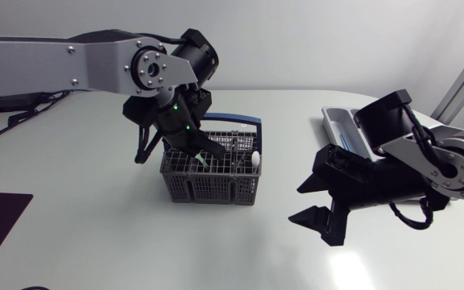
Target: Unload the cutlery basket into the drawer organizer.
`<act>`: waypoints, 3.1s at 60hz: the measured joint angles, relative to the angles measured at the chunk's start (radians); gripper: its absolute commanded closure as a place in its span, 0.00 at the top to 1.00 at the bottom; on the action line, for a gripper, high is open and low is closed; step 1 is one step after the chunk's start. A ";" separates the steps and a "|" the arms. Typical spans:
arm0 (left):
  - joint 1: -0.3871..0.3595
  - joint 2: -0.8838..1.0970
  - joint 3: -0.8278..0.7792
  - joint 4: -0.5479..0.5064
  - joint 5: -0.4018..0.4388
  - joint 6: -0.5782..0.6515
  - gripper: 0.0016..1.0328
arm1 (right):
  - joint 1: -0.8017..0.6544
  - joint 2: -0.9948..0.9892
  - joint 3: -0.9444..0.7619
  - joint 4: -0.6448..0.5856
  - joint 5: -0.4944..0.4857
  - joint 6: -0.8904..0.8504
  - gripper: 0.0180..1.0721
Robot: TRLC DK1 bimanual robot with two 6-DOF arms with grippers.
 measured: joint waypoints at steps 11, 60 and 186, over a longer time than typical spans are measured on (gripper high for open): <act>-0.001 -0.037 0.002 -0.020 -0.019 0.008 0.04 | 0.004 0.000 0.000 0.002 0.000 0.000 0.83; -0.048 -0.265 -0.006 -0.077 -0.100 0.094 0.04 | 0.011 -0.092 -0.030 0.054 0.003 0.004 0.83; -0.065 -0.156 -0.023 -0.033 0.615 0.003 0.05 | 0.391 -0.066 0.003 0.338 0.319 0.156 0.05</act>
